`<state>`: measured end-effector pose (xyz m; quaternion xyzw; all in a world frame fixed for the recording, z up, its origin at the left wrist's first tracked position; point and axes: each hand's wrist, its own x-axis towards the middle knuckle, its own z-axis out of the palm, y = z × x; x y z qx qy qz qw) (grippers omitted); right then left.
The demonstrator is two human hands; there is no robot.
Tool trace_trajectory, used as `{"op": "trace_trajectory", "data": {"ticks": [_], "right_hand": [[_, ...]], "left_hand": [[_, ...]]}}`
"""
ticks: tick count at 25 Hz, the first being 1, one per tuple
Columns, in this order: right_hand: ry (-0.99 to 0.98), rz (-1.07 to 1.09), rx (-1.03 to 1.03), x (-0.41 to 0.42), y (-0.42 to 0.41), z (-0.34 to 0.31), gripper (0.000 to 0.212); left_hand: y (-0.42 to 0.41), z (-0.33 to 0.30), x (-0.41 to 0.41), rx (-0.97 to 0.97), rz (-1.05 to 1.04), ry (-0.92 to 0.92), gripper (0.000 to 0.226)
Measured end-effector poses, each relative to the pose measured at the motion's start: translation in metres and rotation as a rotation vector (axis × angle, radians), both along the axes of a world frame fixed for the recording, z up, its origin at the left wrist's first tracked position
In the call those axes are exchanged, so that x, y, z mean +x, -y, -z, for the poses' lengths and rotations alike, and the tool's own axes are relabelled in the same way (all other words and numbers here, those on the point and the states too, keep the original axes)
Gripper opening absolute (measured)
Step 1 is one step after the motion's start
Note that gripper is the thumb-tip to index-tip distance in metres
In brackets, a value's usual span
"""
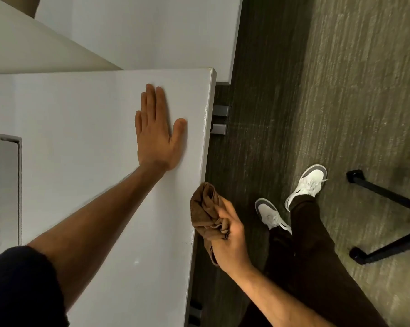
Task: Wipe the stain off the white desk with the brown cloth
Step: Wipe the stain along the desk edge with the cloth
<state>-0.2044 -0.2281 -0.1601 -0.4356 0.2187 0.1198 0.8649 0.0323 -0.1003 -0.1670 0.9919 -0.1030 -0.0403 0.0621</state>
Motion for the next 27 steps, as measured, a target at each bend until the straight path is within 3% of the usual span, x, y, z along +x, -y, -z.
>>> {"op": "trace_trajectory", "data": {"ticks": [3, 6, 8, 13, 22, 27], "right_hand": [[-0.092, -0.145, -0.025, 0.018, 0.043, 0.012, 0.05], [-0.219, 0.099, -0.077, 0.072, 0.082, 0.013, 0.049], [-0.198, 0.216, -0.117, 0.12, 0.086, 0.007, 0.043], [-0.122, 0.171, -0.272, 0.183, 0.041, -0.002, 0.03], [-0.081, 0.022, -0.368, 0.036, -0.025, -0.006, 0.067], [-0.072, -0.114, -0.6, -0.038, -0.056, -0.012, 0.077]], "left_hand": [[0.0, -0.001, -0.001, -0.012, 0.005, -0.001, 0.078], [0.0, -0.001, -0.003, -0.037, -0.001, -0.009, 0.079], [0.002, -0.006, -0.004, -0.041, -0.01, -0.02, 0.08], [0.004, -0.011, -0.005, -0.051, -0.022, -0.051, 0.08], [0.0, 0.0, -0.002, -0.024, -0.002, 0.007, 0.08], [-0.001, 0.002, -0.002, -0.043, -0.001, 0.003, 0.079]]}}
